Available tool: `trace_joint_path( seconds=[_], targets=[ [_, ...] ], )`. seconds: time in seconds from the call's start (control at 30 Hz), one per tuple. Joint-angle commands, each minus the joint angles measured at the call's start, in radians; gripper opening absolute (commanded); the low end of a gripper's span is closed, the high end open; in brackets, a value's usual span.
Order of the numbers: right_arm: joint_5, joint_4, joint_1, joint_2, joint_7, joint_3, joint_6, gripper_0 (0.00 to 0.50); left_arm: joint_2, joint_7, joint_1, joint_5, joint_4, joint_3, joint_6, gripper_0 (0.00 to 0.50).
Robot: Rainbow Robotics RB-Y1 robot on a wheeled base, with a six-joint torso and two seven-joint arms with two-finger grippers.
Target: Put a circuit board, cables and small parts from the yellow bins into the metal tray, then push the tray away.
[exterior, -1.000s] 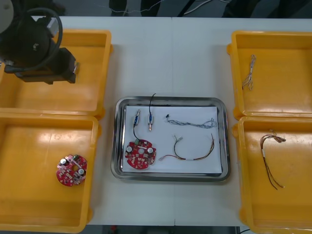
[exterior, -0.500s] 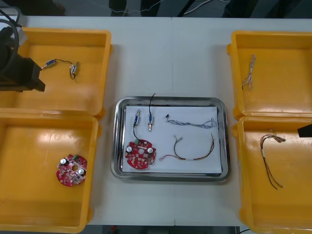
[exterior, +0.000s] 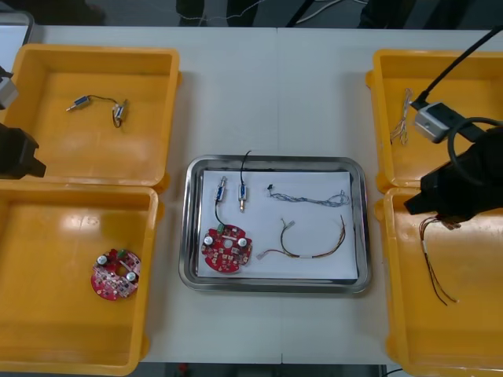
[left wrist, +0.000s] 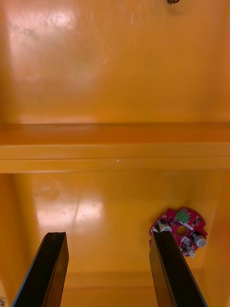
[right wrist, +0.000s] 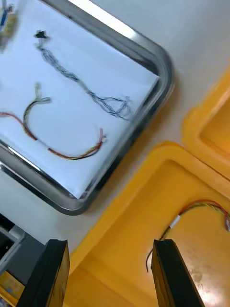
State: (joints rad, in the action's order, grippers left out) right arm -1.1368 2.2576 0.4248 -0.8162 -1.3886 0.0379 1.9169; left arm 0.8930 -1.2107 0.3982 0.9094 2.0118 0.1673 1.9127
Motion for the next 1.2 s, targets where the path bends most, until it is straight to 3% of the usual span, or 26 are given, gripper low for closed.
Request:
trace_joint_path(
  seconds=[0.03, 0.27, 0.53, 0.7, 0.9, 1.2],
  targets=[
    [-0.024, 0.037, 0.117, -0.038, -0.024, -0.158, 0.003, 0.5, 0.041, -0.03, -0.07, -0.014, 0.054, 0.05, 0.007, 0.5],
    [-0.037, 0.037, 0.215, -0.032, -0.044, -0.331, 0.003, 0.5, 0.024, -0.044, -0.151, -0.02, 0.096, 0.093, 0.007, 0.5],
    [-0.006, 0.037, 0.321, 0.022, -0.078, -0.5, 0.003, 0.5, -0.013, -0.052, -0.191, -0.043, 0.133, 0.11, 0.007, 0.5],
    [0.077, 0.045, 0.379, 0.069, -0.099, -0.628, 0.003, 0.5, -0.039, -0.061, -0.191, -0.061, 0.134, 0.112, 0.007, 0.5],
    [0.181, 0.045, 0.401, 0.097, -0.116, -0.768, -0.111, 0.5, -0.045, -0.069, -0.191, -0.056, 0.14, 0.112, 0.007, 0.5],
    [0.224, 0.022, 0.417, 0.097, -0.135, -0.92, -0.214, 0.5, -0.06, -0.07, -0.191, -0.055, 0.143, 0.112, -0.003, 0.5]
  ],
)
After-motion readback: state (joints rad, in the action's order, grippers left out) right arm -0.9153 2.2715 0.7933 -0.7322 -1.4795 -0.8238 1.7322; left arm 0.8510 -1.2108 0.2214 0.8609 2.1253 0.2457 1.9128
